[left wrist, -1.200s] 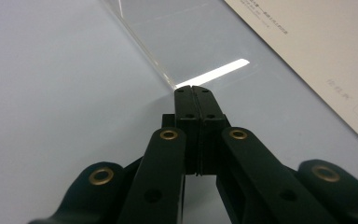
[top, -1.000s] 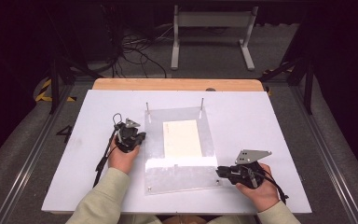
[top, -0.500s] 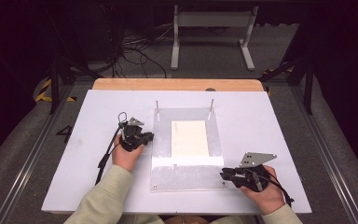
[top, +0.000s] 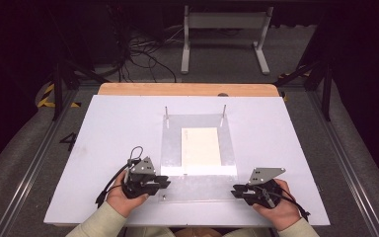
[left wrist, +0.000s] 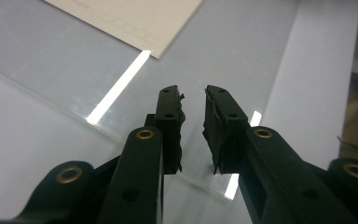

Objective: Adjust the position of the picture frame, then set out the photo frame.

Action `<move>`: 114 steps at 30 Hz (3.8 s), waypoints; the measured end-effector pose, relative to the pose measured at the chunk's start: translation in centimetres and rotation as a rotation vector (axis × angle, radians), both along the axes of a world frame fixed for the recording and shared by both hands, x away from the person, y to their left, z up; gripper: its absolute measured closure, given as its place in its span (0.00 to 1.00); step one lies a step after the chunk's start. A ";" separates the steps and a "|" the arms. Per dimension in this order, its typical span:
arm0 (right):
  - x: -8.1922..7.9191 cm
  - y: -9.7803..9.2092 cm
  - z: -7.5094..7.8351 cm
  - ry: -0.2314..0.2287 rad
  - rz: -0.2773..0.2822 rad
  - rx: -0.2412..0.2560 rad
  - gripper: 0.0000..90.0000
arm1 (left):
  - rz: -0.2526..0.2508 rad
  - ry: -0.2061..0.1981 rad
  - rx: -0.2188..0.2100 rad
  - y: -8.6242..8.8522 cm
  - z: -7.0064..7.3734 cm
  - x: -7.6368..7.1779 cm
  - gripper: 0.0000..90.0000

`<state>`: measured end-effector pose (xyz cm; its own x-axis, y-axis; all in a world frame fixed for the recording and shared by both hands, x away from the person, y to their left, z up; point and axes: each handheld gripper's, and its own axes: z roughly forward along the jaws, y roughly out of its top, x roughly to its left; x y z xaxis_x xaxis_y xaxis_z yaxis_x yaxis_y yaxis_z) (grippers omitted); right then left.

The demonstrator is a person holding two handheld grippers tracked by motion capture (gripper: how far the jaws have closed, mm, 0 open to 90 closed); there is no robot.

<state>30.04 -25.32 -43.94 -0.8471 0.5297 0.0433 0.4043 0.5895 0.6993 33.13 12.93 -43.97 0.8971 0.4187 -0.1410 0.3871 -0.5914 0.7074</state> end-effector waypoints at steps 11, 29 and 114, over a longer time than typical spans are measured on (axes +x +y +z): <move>0.0 0.2 -0.3 0.004 0.016 -0.031 0.86 | -0.065 0.026 0.075 -0.4 -1.0 -1.2 0.84; -0.2 0.3 -0.4 -0.021 0.017 -0.056 0.91 | -0.080 0.014 0.064 -0.3 -1.2 -1.5 0.87; 15.1 -0.1 5.7 -0.218 -0.411 0.234 0.65 | 0.268 -0.170 -0.144 5.9 1.3 2.0 0.47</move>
